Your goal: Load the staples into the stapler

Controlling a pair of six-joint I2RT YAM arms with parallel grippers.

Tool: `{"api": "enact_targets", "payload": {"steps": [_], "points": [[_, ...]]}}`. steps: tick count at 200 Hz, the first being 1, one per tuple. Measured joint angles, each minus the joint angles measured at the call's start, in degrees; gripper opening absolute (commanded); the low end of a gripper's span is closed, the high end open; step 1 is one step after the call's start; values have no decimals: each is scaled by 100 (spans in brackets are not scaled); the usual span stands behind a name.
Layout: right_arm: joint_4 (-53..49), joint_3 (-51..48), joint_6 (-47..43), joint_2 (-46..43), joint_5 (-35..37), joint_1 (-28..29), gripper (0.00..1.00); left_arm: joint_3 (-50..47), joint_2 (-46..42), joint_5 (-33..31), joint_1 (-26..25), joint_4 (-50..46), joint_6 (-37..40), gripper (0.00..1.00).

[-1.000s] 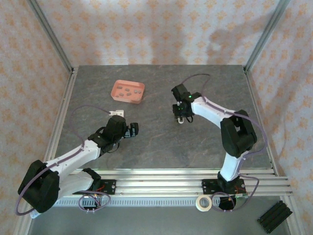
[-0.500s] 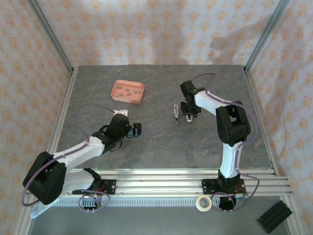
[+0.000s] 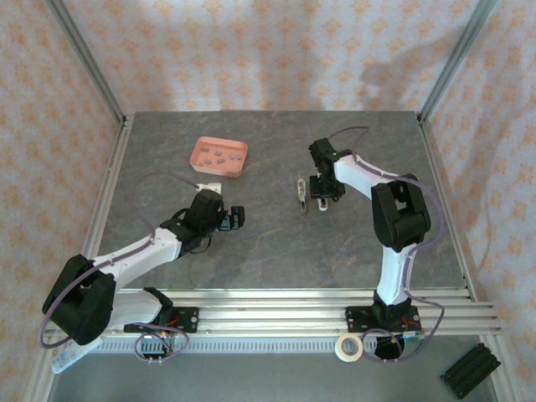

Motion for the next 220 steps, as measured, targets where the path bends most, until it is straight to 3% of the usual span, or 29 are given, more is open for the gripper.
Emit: {"api": "enact_targets", "payload": {"steps": [30, 72, 153, 220], "points": [[46, -133, 70, -839, -98, 0, 49, 796, 210, 66, 199, -400, 179, 96], [496, -431, 356, -1860, -610, 57, 49, 2559, 1399, 326, 595, -1123, 621, 95], [625, -732, 437, -1891, -907, 151, 49, 6065, 4411, 758, 929, -2865, 1648, 90], [638, -850, 437, -1891, -977, 151, 46, 7932, 6172, 933, 960, -3829, 2068, 85]]}}
